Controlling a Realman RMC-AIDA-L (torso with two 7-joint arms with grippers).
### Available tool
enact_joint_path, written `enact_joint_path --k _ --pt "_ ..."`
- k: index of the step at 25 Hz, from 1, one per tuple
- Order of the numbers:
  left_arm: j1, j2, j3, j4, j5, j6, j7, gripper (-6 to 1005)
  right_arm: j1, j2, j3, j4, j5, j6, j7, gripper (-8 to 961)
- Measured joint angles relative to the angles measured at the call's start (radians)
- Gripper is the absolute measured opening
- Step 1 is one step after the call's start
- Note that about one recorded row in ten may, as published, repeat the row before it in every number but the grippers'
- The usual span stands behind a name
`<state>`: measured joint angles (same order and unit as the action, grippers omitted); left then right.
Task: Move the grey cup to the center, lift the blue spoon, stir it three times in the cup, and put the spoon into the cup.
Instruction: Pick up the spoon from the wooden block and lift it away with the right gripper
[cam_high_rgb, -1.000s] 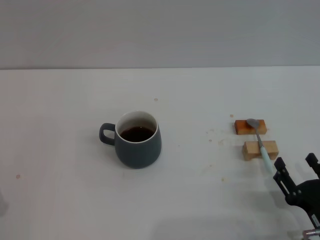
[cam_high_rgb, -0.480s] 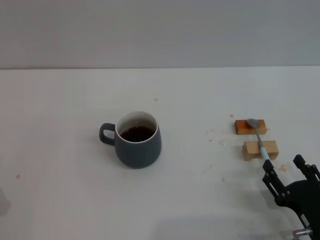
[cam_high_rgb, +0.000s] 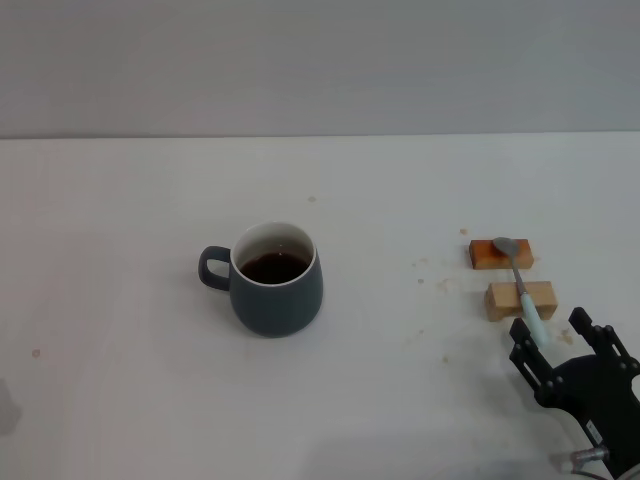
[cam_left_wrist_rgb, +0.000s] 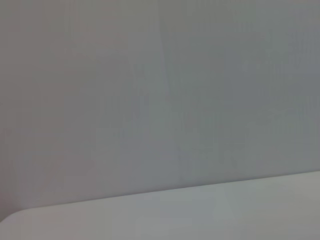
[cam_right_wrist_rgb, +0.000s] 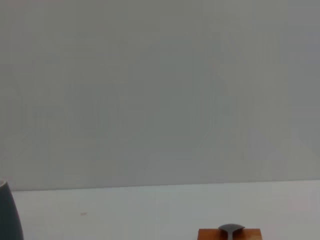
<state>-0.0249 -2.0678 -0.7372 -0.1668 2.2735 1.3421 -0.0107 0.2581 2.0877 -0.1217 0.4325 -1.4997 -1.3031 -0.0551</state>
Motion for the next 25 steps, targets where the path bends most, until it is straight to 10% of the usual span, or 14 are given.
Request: enact_joint_path --k 25 --pt "0.002 0.0 -0.001 0.001 0.0 0.0 0.0 -2 0.009 0.0 0.002 0.0 0.002 0.018 0.0 733"
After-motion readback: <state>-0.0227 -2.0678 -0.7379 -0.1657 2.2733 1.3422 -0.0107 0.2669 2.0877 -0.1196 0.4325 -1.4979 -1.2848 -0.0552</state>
